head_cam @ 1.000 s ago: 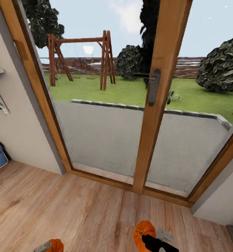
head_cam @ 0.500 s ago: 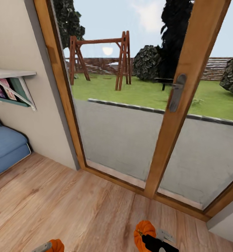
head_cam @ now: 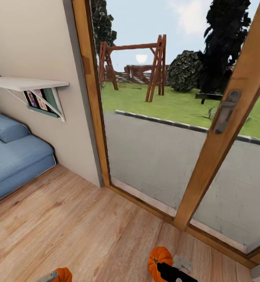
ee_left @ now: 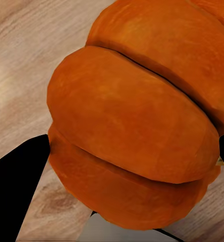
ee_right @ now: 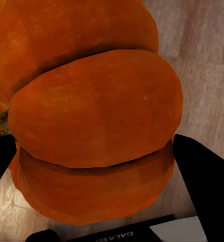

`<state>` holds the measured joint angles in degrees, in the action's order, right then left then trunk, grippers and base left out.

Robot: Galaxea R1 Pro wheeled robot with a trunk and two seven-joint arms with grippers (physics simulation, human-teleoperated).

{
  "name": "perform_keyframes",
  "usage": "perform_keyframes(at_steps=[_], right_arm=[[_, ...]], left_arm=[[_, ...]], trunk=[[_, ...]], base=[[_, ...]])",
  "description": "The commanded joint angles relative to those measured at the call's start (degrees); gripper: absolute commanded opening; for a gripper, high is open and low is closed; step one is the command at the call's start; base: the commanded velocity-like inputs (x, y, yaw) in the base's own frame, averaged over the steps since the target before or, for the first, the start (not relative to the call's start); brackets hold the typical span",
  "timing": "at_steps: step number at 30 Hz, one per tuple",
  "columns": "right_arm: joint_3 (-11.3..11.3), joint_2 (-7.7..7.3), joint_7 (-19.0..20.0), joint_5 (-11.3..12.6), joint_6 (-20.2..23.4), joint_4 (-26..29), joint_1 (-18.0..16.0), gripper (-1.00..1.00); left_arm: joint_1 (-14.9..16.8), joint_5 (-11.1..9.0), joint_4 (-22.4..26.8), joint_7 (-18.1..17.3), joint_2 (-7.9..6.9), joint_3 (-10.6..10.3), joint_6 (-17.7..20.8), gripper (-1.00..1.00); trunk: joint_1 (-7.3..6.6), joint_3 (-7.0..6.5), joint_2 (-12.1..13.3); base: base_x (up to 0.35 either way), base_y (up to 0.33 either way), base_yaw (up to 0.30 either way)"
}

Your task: Place each of the two pumpkins and all three candles from the living room inside a cabinet in the living room (use any cabinet), then make sure every cabinet is closed, and position the cauldron so it is next to a table in the living room.

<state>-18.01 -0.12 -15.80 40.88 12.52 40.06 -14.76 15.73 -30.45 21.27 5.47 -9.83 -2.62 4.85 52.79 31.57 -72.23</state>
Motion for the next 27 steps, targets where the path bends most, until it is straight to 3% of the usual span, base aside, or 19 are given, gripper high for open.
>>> perform_keyframes(at_steps=[1, 6, 27], right_arm=[[0.03, 0.01, -0.01, -0.48, -0.04, -0.02, 0.0, -1.0], [0.06, 0.03, -0.02, -1.63, -0.12, -0.07, 0.01, -1.0], [0.0, 0.65, -0.04, -1.8, -0.05, -0.03, 0.0, -1.0]], left_arm=[[0.0, 0.03, 0.0, -0.02, 0.12, 0.0, -0.04, -1.0], [0.0, 0.04, 0.0, -0.02, 0.47, -0.02, -0.08, -1.0], [0.0, 0.2, 0.0, -0.11, 1.11, -0.19, -0.07, -1.0]], trunk=[[-0.23, -0.19, 0.42], [-1.32, -1.08, 2.42], [-5.94, -4.85, 10.84]], base=[[0.0, 0.0, 0.288], [0.0, 0.0, 0.289], [0.0, 0.0, 0.288]])
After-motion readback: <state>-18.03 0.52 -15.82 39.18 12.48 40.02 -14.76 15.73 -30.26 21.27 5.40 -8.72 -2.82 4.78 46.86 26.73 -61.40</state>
